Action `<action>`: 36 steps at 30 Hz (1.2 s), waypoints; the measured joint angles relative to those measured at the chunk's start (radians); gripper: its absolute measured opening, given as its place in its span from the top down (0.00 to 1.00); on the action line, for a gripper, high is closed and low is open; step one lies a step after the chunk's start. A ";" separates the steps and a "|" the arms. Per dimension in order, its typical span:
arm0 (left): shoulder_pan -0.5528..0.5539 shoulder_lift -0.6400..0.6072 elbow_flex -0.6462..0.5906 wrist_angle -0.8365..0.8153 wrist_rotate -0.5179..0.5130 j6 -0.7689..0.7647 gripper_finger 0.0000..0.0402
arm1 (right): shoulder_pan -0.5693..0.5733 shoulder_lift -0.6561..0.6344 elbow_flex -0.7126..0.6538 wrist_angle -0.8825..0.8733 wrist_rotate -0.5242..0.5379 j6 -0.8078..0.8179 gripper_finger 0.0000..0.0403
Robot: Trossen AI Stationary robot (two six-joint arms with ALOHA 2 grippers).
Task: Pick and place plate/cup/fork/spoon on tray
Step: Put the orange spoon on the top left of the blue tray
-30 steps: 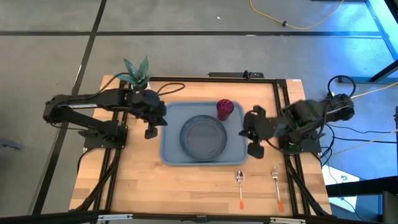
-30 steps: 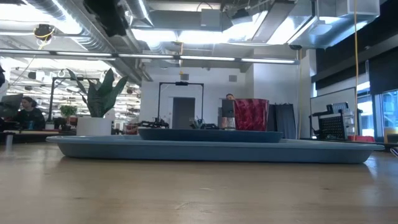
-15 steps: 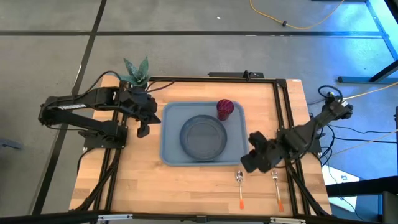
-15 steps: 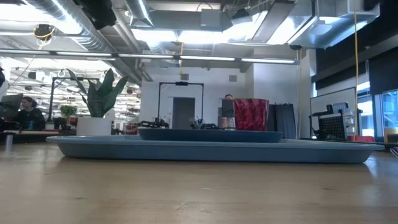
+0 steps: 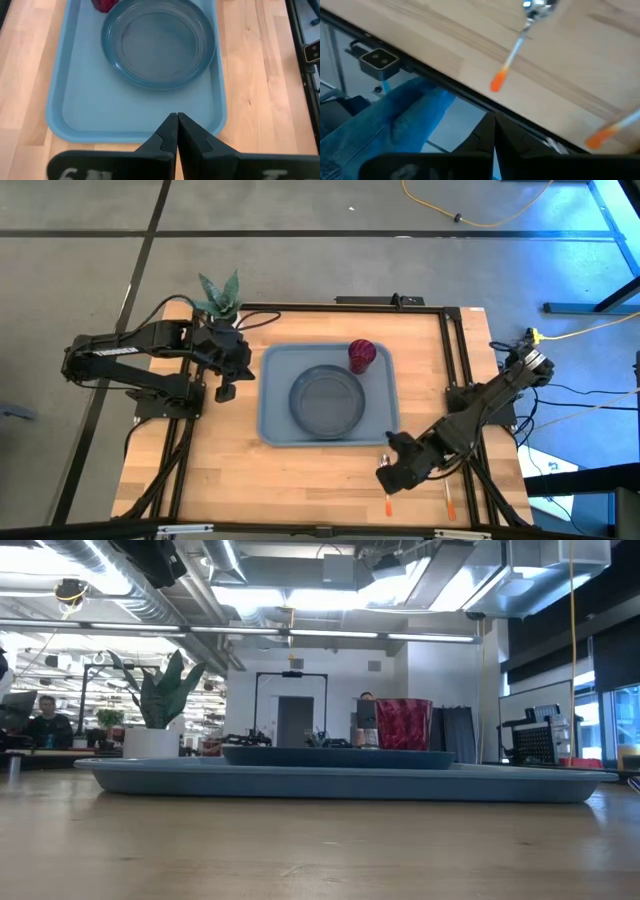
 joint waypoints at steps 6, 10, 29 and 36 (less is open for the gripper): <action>0.000 0.000 0.000 0.000 0.001 -0.005 1.00 | -0.003 0.047 0.000 0.008 -0.011 -0.018 0.98; 0.000 0.000 0.000 0.000 0.001 -0.019 1.00 | -0.006 0.069 0.000 -0.028 -0.023 -0.014 0.94; 0.000 0.000 0.000 0.005 0.000 -0.034 1.00 | -0.075 0.280 0.000 -0.014 -0.018 0.059 0.74; 0.000 0.000 0.000 0.006 0.000 -0.035 1.00 | -0.103 0.329 0.000 -0.003 -0.020 0.060 0.74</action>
